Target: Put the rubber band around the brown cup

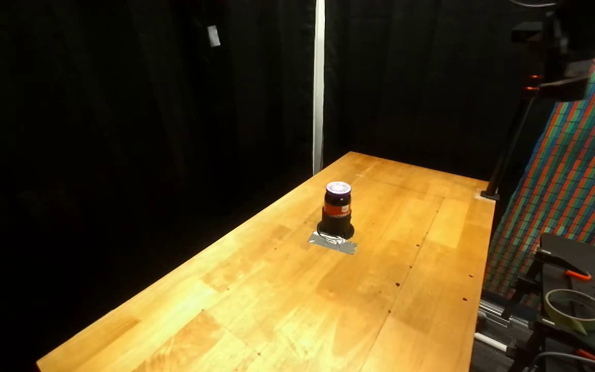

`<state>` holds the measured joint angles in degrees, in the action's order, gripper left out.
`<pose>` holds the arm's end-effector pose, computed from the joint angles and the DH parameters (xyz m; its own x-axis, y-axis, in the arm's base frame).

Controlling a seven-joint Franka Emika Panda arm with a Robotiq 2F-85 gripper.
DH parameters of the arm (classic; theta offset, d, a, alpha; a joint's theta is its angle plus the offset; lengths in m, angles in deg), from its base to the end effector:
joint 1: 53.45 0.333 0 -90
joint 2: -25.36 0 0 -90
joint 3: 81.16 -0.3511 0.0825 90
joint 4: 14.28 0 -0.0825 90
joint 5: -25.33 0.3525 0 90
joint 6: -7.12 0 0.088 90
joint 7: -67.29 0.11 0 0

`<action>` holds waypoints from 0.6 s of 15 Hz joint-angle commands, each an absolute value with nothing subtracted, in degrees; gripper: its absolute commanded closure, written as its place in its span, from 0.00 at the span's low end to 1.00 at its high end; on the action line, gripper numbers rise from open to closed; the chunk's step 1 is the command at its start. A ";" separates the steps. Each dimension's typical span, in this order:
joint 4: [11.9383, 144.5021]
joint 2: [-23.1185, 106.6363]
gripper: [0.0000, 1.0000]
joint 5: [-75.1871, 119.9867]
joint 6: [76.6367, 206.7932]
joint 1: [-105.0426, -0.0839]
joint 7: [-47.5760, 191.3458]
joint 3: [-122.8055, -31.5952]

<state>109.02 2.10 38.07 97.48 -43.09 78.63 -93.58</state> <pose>0.3262 0.1794 0.5813 0.9670 0.1597 -0.1987 0.1430 -0.9851 -0.0960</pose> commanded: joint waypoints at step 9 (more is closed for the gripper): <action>81.84 40.26 0.00 16.91 119.74 -45.03 88.25 -90.61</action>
<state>90.36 31.88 19.81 117.73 -45.95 87.30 -92.81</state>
